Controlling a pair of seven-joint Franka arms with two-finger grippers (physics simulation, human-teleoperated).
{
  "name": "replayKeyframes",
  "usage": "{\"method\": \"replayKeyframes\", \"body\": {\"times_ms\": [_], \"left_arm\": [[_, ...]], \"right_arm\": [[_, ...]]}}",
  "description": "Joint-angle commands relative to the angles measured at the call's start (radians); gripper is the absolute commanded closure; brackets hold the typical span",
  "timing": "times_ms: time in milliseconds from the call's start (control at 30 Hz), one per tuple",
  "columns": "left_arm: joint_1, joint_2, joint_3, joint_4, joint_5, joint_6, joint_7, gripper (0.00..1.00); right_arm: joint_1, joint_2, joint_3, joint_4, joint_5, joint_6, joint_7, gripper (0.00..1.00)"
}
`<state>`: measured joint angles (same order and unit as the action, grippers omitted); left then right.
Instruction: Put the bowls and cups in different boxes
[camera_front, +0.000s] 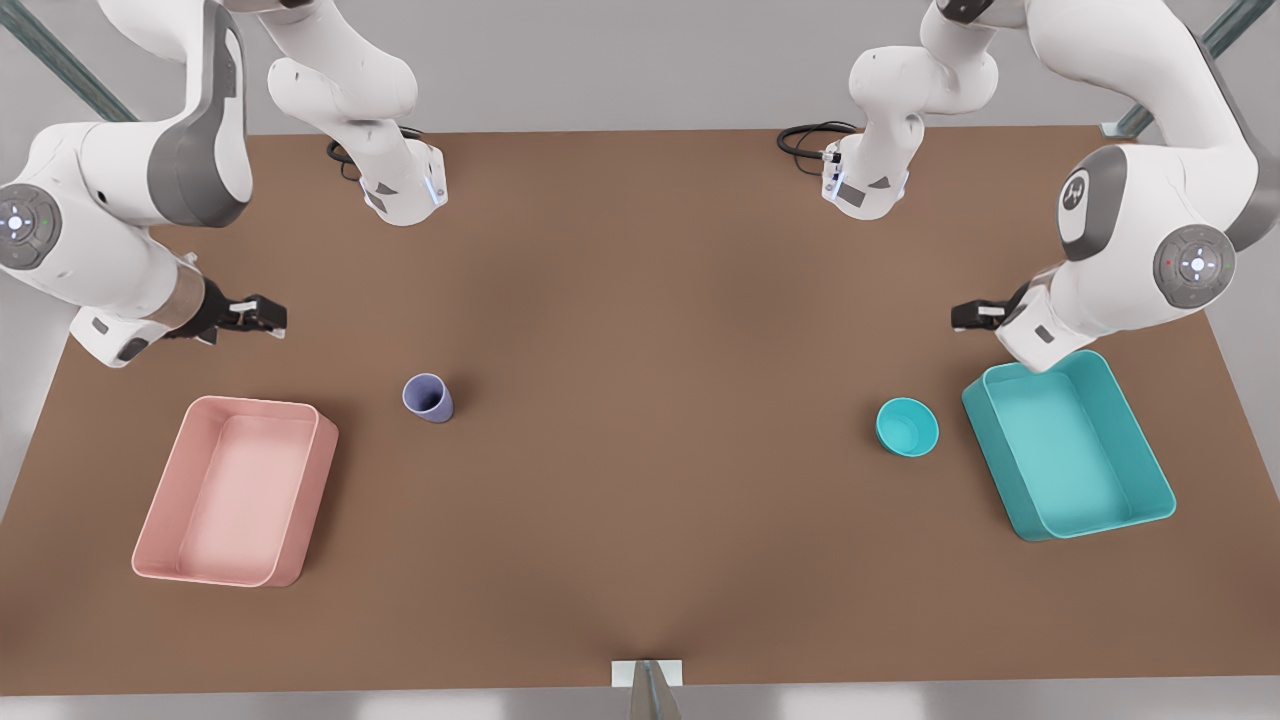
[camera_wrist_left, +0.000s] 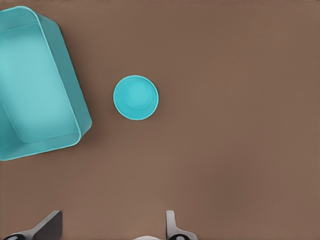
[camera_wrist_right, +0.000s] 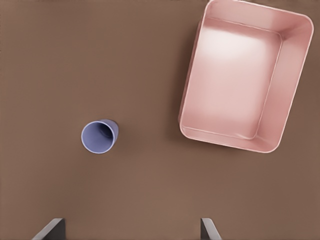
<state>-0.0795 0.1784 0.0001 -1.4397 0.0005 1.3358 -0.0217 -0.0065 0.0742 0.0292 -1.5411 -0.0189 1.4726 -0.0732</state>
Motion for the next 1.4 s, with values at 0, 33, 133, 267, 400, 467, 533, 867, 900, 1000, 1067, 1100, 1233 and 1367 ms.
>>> {"method": "replayKeyframes", "body": {"times_ms": [0,33,133,267,400,467,533,867,900,1000,1067,1100,1233,1367], "left_arm": [[0.001,0.0,0.0,0.001,0.001,0.026,-0.001,0.0],[0.0,0.009,0.0,-0.001,0.003,0.029,-0.003,0.0],[-0.151,0.199,-0.006,-0.011,0.142,0.201,-0.055,0.0],[-0.177,0.368,-0.003,-0.129,0.225,0.606,-0.058,0.0],[-0.164,0.411,0.017,-0.249,0.227,0.732,-0.06,0.0],[-0.158,0.424,0.017,-0.272,0.227,0.734,-0.06,0.0],[-0.157,0.428,0.017,-0.298,0.225,0.732,-0.061,0.0],[-0.141,0.461,0.018,-0.337,0.225,0.73,-0.109,0.64],[-0.143,0.464,0.018,-0.335,0.225,0.73,-0.107,0.66],[-0.141,0.463,0.02,-0.332,0.227,0.729,-0.106,0.71],[-0.141,0.458,0.023,-0.324,0.227,0.721,-0.106,0.79],[-0.143,0.454,0.028,-0.324,0.227,0.718,-0.104,0.79],[-0.143,0.346,0.046,-0.275,0.302,0.566,-0.106,0.79],[-0.046,0.273,0.072,-0.045,0.3,0.267,-0.099,0.79]], "right_arm": [[-0.01,0.001,0.0,-0.001,0.002,0.041,-0.017,0.0],[-0.01,0.007,0.0,0.001,0.002,0.043,-0.017,0.0],[0.052,0.091,0.011,0.007,0.008,0.133,-0.022,0.0],[0.146,0.269,0.012,0.003,0.014,0.27,0.052,0.0],[0.151,0.311,0.015,-0.103,0.028,0.445,0.085,0.0],[0.125,0.302,0.014,-0.157,0.03,0.48,0.085,0.0],[0.118,0.262,0.014,-0.258,0.03,0.538,0.085,0.0],[0.126,0.141,0.014,-0.577,0.03,0.785,0.085,0.0],[0.125,0.145,0.014,-0.587,0.03,0.787,0.085,0.0],[0.122,0.171,0.014,-0.59,0.03,0.798,0.085,0.0],[0.122,0.194,0.014,-0.59,0.03,0.799,0.085,0.0],[0.122,0.203,0.014,-0.59,0.03,0.799,0.085,0.0],[0.12,0.234,0.012,-0.591,0.03,0.801,0.085,0.0],[0.122,0.269,0.014,-0.596,0.03,0.812,0.082,0.03]]}}
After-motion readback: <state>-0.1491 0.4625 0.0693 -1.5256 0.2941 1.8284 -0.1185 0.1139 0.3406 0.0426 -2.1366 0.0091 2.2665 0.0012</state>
